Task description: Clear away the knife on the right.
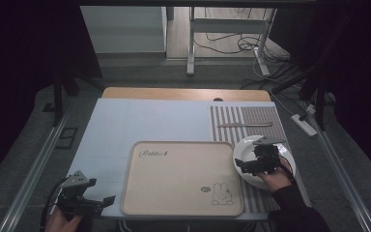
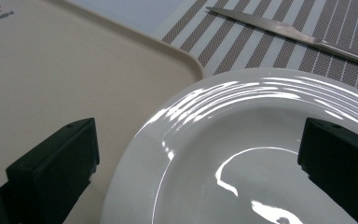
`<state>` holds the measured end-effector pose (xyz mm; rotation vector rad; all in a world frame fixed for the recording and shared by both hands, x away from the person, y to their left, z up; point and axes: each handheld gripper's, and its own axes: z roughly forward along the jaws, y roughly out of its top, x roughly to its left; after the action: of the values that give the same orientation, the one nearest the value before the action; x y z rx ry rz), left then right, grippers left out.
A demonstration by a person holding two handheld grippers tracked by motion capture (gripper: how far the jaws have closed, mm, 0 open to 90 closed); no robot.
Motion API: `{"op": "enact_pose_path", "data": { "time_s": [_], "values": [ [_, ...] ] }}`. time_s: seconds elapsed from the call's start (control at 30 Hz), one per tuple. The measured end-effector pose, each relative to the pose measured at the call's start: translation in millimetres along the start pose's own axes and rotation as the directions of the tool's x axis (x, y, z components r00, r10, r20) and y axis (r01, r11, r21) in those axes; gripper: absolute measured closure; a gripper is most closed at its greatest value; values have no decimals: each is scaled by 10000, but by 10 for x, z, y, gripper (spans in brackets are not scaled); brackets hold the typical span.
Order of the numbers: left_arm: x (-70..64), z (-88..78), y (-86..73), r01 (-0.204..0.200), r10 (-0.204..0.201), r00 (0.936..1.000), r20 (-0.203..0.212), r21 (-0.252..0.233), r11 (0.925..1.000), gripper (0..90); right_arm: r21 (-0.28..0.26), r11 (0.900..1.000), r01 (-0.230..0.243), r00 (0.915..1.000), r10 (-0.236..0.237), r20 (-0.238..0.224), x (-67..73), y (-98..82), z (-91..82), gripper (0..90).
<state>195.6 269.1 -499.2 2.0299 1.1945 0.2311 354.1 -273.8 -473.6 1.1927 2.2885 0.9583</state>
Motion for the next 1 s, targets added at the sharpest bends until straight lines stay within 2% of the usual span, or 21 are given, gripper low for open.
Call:
{"op": "enact_pose_path", "data": {
  "time_s": [0.67,1.0],
  "values": [
    [-6,4,4,-65,65,10000,-25,8,10000,7,163,9997,-163,9994,167,-289,-151,314,319,0],
    [-7,4,3,-96,96,9999,-28,-11,10000,7,312,9995,-49,9996,58,-280,-218,467,505,0]
  ]
}}
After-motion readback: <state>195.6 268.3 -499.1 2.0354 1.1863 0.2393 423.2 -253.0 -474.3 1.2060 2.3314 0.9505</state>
